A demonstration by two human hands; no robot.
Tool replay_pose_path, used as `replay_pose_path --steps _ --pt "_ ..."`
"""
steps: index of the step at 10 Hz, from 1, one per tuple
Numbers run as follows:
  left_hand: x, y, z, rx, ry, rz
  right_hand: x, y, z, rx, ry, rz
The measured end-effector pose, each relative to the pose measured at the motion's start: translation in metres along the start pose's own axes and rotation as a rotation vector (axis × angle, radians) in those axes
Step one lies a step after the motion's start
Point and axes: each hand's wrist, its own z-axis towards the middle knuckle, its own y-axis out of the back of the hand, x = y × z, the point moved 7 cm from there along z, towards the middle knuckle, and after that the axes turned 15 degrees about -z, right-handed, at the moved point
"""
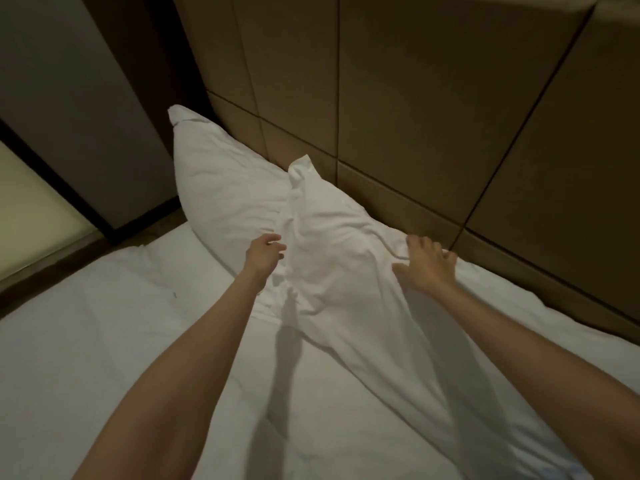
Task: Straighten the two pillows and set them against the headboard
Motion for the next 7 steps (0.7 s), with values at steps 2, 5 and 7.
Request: replay_pose_path --steps 2,5,7 --pt "-0.011 -0.020 -0.069 0.073 -0.063 0.047 -0.087 -0.020 -0.047 0.369 -0.112 -0.123" --pt "0.000 -0.045 -0.187 0.005 -0.133 0.079 -0.099 0.046 -0.067 0.059 -0.074 0.216" --pt "0.013 -0.045 -0.259 -0.083 -0.154 0.072 -0.119 0.060 -0.109 0.027 0.073 0.178"
